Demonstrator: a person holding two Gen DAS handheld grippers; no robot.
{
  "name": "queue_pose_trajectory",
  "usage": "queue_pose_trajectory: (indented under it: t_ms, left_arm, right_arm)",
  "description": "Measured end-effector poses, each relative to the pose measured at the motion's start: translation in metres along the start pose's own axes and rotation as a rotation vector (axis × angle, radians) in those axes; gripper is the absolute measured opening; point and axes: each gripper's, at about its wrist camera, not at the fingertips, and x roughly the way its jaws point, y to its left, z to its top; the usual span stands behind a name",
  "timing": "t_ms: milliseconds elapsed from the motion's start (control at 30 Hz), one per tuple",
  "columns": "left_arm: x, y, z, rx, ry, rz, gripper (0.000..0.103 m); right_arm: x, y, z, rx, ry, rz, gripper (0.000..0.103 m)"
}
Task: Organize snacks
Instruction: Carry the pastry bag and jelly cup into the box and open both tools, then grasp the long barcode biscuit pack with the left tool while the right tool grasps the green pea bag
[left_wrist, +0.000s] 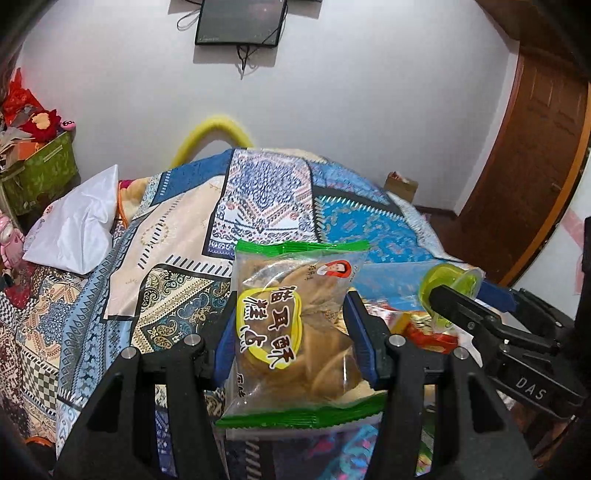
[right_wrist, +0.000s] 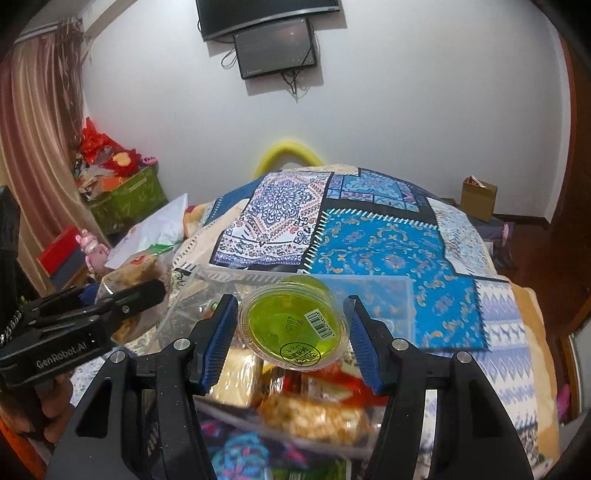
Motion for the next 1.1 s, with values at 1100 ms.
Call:
queue_pose_trajectory:
  t_ms: [1100]
  left_arm:
    - [-0.030,-0.005,-0.016,0.047,-0.008,-0.023,0.073]
  right_arm:
    - [-0.019,-0.002,-0.021,-0.093,0.062,-0.013,0.068]
